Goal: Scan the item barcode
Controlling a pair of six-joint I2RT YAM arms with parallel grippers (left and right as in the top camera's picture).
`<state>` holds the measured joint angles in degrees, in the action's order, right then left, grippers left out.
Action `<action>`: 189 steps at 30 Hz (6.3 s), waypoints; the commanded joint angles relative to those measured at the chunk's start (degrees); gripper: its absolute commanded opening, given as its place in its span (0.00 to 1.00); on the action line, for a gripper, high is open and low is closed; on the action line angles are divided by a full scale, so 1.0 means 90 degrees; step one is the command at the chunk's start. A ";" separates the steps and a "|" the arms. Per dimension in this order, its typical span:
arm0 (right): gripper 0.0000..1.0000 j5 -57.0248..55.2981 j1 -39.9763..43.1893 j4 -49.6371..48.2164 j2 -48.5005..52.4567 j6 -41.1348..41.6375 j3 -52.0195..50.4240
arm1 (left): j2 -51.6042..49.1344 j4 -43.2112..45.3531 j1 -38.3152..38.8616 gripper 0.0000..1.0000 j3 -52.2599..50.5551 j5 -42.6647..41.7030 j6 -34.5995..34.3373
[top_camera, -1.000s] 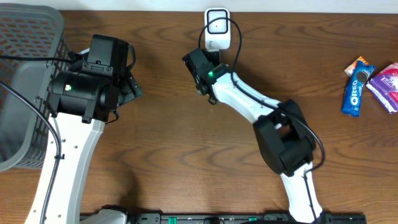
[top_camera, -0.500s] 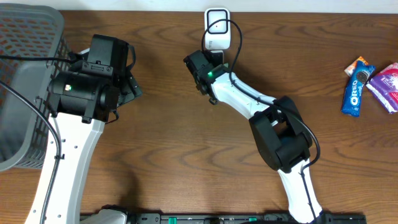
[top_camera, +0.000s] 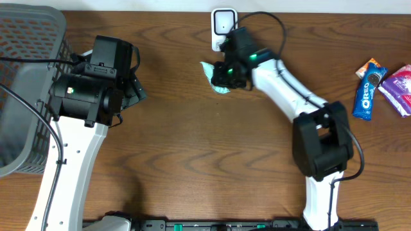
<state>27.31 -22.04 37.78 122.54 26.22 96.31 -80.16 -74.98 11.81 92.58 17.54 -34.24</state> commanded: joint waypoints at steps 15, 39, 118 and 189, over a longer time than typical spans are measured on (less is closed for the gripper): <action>0.10 0.3730 0.1309 -0.1865 0.0165 0.0896 -0.2361 | -0.0024 -0.0027 -0.0019 0.98 0.0049 0.0129 0.0066; 0.74 0.0835 0.2035 -0.0682 -0.0425 -0.0651 -0.2033 | -0.0024 -0.0027 -0.0019 0.98 0.0049 0.0129 0.0066; 0.63 -0.0323 0.1508 -0.3407 0.0109 0.0024 -0.0772 | -0.0024 -0.0027 -0.0019 0.98 0.0049 0.0129 0.0066; 0.01 -0.0250 0.1141 -0.4838 0.0920 0.1503 0.0639 | -0.0024 -0.0027 -0.0019 0.98 0.0049 0.0129 0.0066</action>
<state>23.49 -13.54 -5.54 130.63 40.10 101.21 -80.16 -74.98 11.81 92.58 17.54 -34.24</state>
